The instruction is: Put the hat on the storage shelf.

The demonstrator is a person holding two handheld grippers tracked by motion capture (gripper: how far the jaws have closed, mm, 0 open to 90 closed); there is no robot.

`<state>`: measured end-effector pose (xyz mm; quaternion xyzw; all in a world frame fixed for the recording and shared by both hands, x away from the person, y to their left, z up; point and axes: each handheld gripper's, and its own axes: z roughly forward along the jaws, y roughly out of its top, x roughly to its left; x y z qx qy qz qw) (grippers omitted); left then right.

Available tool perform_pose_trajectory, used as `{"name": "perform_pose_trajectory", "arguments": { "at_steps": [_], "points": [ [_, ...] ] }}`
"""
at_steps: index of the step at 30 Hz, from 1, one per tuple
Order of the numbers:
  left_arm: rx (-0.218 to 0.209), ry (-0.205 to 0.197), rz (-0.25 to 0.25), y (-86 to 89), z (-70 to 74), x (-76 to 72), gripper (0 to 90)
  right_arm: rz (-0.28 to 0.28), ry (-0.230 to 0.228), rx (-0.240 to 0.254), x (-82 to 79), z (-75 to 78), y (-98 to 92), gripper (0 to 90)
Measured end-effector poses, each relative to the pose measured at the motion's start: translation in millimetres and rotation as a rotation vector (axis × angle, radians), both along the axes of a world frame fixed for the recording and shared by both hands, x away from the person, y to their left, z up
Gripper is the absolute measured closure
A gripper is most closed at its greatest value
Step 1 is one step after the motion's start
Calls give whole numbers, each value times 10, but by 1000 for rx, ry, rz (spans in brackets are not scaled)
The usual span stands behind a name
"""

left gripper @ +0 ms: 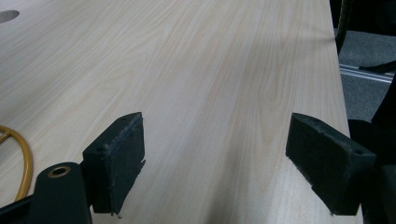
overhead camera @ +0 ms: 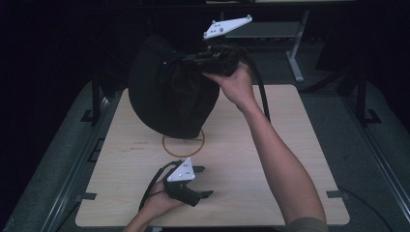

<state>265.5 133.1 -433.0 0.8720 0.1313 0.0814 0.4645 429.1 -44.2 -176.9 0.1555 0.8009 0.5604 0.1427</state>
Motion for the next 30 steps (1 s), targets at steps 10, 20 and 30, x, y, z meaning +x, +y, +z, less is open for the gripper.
{"name": "perform_pose_trajectory", "arguments": {
  "at_steps": [10, 20, 30],
  "points": [
    [7, 0, -9, -10, -1, -5, 190, -2, 16, -19, 118, -7, 244, 861],
    [4, -3, -22, -36, -18, -12, 190, -5, 42, -76, 265, -67, 524, 861],
    [19, -2, -35, -49, -25, -30, 190, -1, 93, -119, 414, -199, 763, 859]
  ]
}}
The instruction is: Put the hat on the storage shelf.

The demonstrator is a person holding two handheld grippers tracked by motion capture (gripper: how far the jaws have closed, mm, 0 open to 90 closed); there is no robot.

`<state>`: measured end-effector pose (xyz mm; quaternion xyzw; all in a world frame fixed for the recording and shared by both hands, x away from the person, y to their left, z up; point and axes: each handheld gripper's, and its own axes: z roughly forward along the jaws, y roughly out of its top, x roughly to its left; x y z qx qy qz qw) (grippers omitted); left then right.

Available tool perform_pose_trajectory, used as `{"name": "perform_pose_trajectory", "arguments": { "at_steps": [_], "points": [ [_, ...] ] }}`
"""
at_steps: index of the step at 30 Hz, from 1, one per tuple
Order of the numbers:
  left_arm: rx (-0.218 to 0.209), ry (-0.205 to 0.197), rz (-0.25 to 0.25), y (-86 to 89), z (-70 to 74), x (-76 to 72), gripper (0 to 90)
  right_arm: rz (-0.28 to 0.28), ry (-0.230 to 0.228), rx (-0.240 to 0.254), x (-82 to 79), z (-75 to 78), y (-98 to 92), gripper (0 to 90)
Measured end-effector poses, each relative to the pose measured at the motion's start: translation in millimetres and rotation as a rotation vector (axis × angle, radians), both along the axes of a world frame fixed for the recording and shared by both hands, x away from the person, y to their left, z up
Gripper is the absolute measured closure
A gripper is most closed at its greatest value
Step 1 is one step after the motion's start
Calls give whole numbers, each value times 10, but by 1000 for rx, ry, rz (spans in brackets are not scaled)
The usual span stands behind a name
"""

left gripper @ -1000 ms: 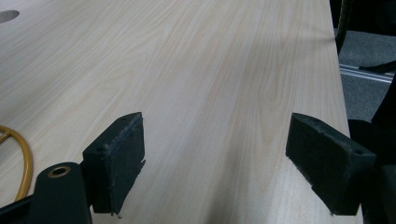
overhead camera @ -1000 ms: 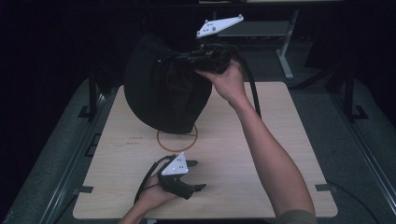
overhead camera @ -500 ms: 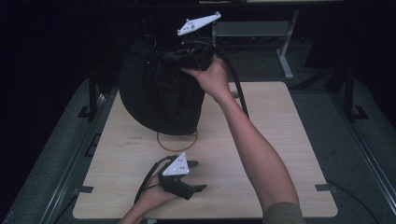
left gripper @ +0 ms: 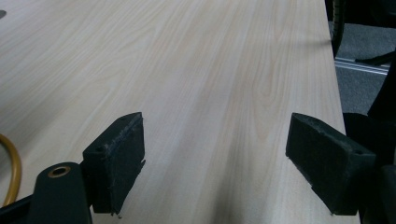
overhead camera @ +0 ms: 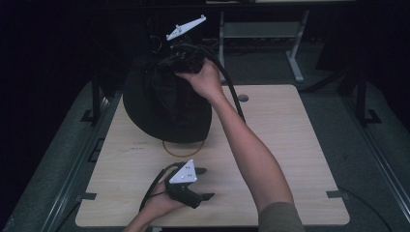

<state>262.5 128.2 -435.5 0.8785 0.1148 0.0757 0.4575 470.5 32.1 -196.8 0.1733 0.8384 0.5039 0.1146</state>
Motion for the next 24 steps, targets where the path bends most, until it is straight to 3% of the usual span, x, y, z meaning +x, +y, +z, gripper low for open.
{"name": "perform_pose_trajectory", "arguments": {
  "at_steps": [11, 24],
  "points": [
    [9, -1, -3, 3, 4, -12, 190, -5, 38, -39, 101, -154, 118, 858],
    [14, -1, -9, -2, 3, -17, 190, -23, 46, -63, 184, -232, 167, 852]
  ]
}}
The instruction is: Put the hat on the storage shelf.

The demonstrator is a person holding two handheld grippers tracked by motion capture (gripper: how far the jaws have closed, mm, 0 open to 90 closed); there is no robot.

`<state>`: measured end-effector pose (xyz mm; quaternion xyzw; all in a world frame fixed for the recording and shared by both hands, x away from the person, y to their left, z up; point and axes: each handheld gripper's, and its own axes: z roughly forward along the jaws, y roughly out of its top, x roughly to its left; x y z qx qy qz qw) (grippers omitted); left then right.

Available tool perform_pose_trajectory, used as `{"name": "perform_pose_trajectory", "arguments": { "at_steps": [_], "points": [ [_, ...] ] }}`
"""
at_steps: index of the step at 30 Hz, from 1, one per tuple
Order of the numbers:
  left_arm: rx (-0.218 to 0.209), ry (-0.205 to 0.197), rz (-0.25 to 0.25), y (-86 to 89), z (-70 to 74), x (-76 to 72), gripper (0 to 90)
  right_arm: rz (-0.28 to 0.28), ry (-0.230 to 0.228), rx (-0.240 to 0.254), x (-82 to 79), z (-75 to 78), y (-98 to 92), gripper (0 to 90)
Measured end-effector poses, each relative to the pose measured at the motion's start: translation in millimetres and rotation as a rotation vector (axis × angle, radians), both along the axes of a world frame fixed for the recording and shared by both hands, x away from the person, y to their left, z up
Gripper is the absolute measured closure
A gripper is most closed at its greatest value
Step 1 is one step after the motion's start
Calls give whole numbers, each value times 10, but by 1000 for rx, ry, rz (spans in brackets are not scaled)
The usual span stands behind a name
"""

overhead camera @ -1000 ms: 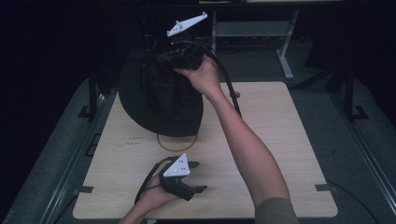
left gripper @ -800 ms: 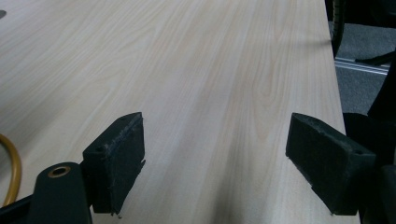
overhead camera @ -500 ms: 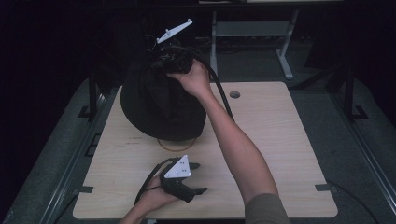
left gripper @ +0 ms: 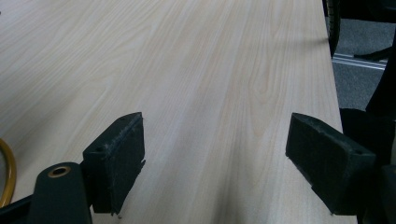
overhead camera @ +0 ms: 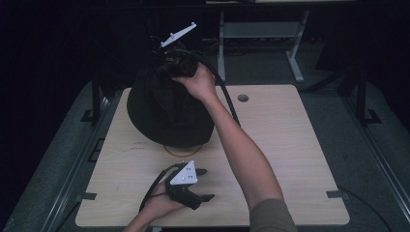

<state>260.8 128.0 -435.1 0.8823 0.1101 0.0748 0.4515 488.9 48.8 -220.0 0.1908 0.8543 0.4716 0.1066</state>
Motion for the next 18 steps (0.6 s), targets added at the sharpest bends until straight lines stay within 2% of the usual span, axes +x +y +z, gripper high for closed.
{"name": "perform_pose_trajectory", "arguments": {
  "at_steps": [4, 5, 6, 7, 10, 14, 18],
  "points": [
    [-3, 1, 1, 2, 0, 1, 191, -13, -13, -32, -8, 4, 44, 844],
    [-3, 1, 1, 1, 0, 0, 191, -15, -21, -44, -13, 6, 61, 842],
    [-2, 1, 0, 1, 0, 1, 191, -27, -40, -78, -22, 13, 97, 833],
    [-2, 1, 0, 1, -1, 1, 191, -27, -40, -78, -22, 13, 97, 833],
    [-1, 2, -1, 1, -1, 0, 191, -49, -79, -107, -39, 20, 140, 757],
    [2, 1, -2, 2, 0, -6, 191, -57, -69, -128, -38, 14, 160, 636],
    [-4, -2, 1, 4, -4, -7, 191, -50, -45, -107, -28, -13, 105, 599]
  ]
}}
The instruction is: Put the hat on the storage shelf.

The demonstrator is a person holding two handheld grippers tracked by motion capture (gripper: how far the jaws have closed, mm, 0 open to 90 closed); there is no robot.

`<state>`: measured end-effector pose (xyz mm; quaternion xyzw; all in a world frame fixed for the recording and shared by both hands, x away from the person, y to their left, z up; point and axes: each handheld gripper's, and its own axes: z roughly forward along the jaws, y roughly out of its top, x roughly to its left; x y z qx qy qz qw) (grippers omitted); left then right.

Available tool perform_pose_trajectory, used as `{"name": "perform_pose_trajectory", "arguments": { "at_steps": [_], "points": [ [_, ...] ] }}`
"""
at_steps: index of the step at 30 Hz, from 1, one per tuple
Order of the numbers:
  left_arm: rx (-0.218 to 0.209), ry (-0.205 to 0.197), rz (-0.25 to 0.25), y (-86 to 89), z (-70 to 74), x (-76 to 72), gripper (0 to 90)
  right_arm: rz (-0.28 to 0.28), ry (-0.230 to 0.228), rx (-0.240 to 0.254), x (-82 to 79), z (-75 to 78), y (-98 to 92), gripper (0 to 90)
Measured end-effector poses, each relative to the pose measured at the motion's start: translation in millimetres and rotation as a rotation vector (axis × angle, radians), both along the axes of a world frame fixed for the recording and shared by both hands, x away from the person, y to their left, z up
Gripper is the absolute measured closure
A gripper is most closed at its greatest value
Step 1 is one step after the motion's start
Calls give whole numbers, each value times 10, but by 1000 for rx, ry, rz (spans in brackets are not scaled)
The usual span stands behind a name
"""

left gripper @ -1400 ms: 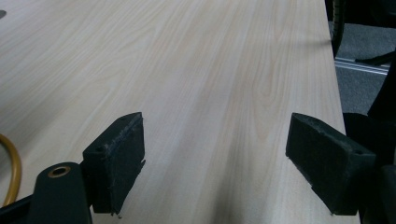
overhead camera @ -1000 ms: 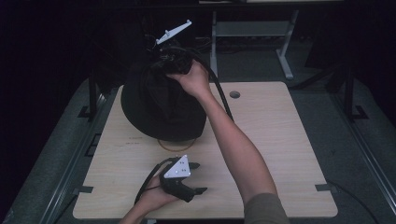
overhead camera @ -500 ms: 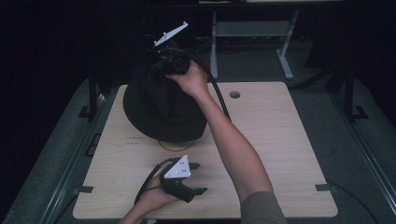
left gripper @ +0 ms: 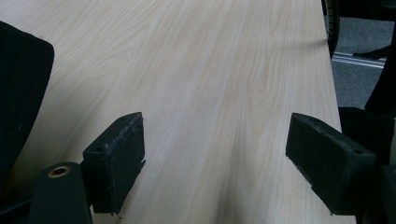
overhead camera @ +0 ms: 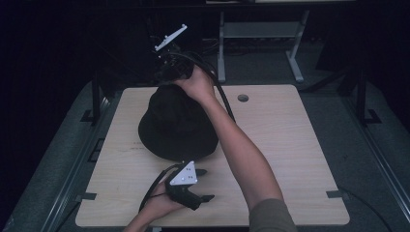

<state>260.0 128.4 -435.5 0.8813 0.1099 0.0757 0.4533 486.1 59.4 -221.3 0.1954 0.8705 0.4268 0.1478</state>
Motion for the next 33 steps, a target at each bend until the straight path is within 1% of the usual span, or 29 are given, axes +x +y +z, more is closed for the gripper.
{"name": "perform_pose_trajectory", "arguments": {
  "at_steps": [2, 4, 8, 11, 13, 15, 16, 17, 18, 20, 21, 22, 24, 27, 28, 30, 33],
  "points": [
    [-1, 0, 2, 2, 0, 2, 191, 0, 15, 7, -4, -19, -32, 576],
    [-6, 3, 5, 0, -1, 1, 191, 0, 21, 11, -2, -35, -67, 554],
    [-3, 5, 6, -2, -2, 0, 191, 2, 48, 51, -8, -53, -164, 509],
    [-7, 3, 7, 0, 0, 1, 191, 9, 75, 95, -37, -64, -247, 481],
    [-7, 5, 11, 7, 2, 6, 191, 14, 83, 111, -57, -73, -291, 460],
    [-5, 10, 17, 22, 0, 13, 190, 24, 78, 108, -61, -81, -355, 441],
    [-5, 10, 23, 35, 1, 17, 190, 23, 79, 119, -69, -83, -408, 420],
    [-5, 10, 23, 35, 1, 17, 190, 23, 79, 119, -69, -83, -408, 420],
    [-5, 11, 26, 45, 4, 23, 190, 15, 99, 137, -85, -79, -453, 405],
    [-10, 16, 34, 60, 5, 36, 190, 13, 99, 142, -89, -80, -471, 401],
    [-9, 13, 35, 67, 6, 43, 189, 9, 102, 149, -94, -83, -498, 388],
    [-14, 19, 40, 76, 6, 49, 189, 5, 110, 149, -99, -84, -511, 373],
    [-19, 23, 45, 90, 5, 59, 188, -3, 104, 150, -99, -96, -553, 356],
    [-22, 26, 51, 103, 6, 62, 185, -12, 112, 157, -105, -115, -625, 333],
    [-22, 26, 54, 106, 7, 63, 184, -15, 121, 163, -114, -125, -661, 326],
    [-24, 29, 57, 109, 5, 65, 184, -13, 114, 159, -115, -131, -677, 320],
    [-21, 33, 61, 112, 3, 70, 181, -20, 121, 158, -125, -148, -734, 297]
  ]
}}
